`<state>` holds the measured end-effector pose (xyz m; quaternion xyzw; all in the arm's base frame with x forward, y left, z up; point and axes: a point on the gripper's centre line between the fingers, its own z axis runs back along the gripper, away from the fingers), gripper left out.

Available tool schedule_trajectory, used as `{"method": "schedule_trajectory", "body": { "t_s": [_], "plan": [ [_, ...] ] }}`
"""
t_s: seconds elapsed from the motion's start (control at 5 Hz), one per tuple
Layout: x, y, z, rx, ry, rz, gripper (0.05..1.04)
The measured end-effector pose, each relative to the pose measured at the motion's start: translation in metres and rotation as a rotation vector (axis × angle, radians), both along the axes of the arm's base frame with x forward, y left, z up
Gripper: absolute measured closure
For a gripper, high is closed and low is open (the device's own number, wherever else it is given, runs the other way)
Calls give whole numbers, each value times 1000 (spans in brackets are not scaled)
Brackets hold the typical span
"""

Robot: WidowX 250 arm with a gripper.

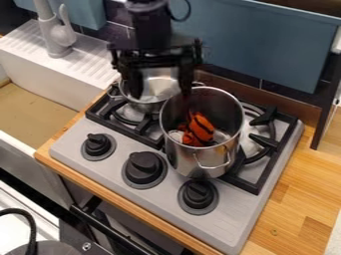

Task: Move the pot to the centre of the burner

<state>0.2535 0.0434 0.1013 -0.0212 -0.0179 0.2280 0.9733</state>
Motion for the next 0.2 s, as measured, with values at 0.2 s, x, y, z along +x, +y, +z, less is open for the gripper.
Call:
{"method": "schedule_trajectory", "body": {
  "t_s": [0.2],
  "plan": [
    [2,3,14,-38,-20,-2,85]
  ]
}}
